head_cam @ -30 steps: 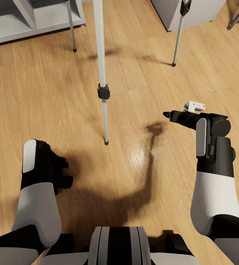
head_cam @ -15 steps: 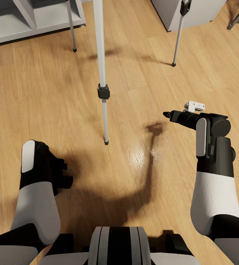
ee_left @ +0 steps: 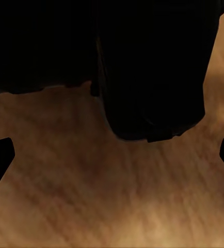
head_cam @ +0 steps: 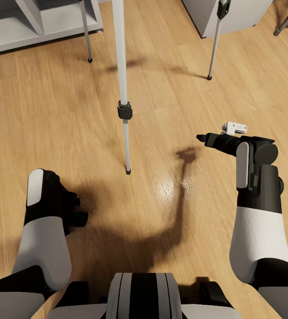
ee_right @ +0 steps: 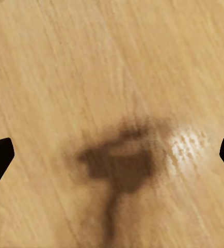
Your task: Attach the digital camera to the camera tripod in the bedroom.
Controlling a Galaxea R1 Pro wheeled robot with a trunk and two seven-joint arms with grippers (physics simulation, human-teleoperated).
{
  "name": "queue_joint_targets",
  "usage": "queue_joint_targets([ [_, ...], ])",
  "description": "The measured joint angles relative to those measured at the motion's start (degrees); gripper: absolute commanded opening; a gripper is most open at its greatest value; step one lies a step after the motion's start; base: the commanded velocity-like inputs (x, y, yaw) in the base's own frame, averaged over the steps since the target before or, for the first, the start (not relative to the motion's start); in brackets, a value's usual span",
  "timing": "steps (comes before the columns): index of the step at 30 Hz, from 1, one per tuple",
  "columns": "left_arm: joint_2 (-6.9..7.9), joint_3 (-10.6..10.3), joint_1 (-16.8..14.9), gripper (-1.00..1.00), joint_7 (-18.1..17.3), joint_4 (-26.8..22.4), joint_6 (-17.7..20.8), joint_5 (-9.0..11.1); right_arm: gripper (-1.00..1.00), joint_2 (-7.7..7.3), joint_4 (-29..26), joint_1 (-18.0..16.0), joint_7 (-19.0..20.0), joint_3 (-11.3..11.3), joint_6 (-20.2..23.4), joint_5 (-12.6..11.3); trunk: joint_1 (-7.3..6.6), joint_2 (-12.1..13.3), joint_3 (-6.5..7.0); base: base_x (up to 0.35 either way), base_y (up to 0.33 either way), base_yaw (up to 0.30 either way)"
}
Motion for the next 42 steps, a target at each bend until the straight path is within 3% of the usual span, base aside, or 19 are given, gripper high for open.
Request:
queue_joint_targets([
  [26, 0.68, 0.1, -0.7, 1.00, -1.5, 3.4, -0.1, 0.2, 1.00, 0.00, 0.0, 0.0, 0.0, 0.0, 0.0, 0.0, 0.00, 0.0, 0.00, 0.000, 0.000, 0.000],
  [42, 1.22, 3.2, -2.1, 1.00, -5.3, 8.1, -0.2, 1.0, 1.00, 0.00, 0.0, 0.0, 0.0, 0.0, 0.0, 0.0, 0.00, 0.0, 0.00, 0.000, 0.000, 0.000],
])
